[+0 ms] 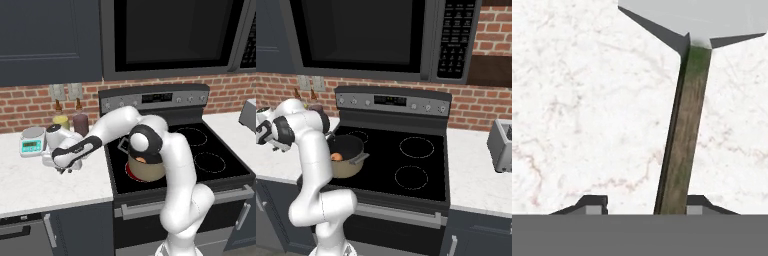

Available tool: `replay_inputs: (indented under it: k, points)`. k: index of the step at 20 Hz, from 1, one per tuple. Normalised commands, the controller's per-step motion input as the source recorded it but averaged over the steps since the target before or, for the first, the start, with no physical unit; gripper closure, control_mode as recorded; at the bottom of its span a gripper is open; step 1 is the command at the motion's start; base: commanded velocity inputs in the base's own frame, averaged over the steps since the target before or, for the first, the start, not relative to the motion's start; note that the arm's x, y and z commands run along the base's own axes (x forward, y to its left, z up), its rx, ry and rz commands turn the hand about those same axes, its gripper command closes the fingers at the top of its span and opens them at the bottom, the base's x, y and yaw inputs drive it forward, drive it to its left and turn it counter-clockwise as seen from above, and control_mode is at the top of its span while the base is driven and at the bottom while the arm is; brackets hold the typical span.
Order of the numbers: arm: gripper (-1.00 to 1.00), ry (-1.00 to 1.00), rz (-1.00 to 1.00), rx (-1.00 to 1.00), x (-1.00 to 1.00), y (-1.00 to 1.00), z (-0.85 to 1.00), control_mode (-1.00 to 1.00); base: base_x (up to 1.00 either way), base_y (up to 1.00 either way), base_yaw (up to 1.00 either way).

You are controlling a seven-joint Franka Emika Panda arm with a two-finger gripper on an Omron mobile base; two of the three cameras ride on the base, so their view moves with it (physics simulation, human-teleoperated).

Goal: Put the onion and garlic in the pot. Retrieve the spatula and lightly stir the vegetables in the pot.

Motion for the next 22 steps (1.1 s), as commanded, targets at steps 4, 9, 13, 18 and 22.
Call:
replay_inputs:
  k: [4, 9, 13, 18, 22]
  points:
    - [1.00, -0.03, -0.03, 0.07, -0.46, -0.06, 0.18, -1.00, 0.00, 0.00, 0.00]
    - [1.00, -0.11, -0.09, 0.09, -0.77, -0.03, 0.87, -1.00, 0.00, 0.00, 0.00]
    - [1.00, -0.12, -0.05, 0.16, -0.94, -0.03, 1.00, -1.00, 0.00, 0.00, 0.00]
    - [1.00, -0.02, -0.05, 0.24, -1.00, -0.07, 0.99, -1.00, 0.00, 0.00, 0.00]
    - [1.00, 0.00, -0.08, 0.17, -0.99, -0.22, 1.00, -1.00, 0.00, 0.00, 0.00]
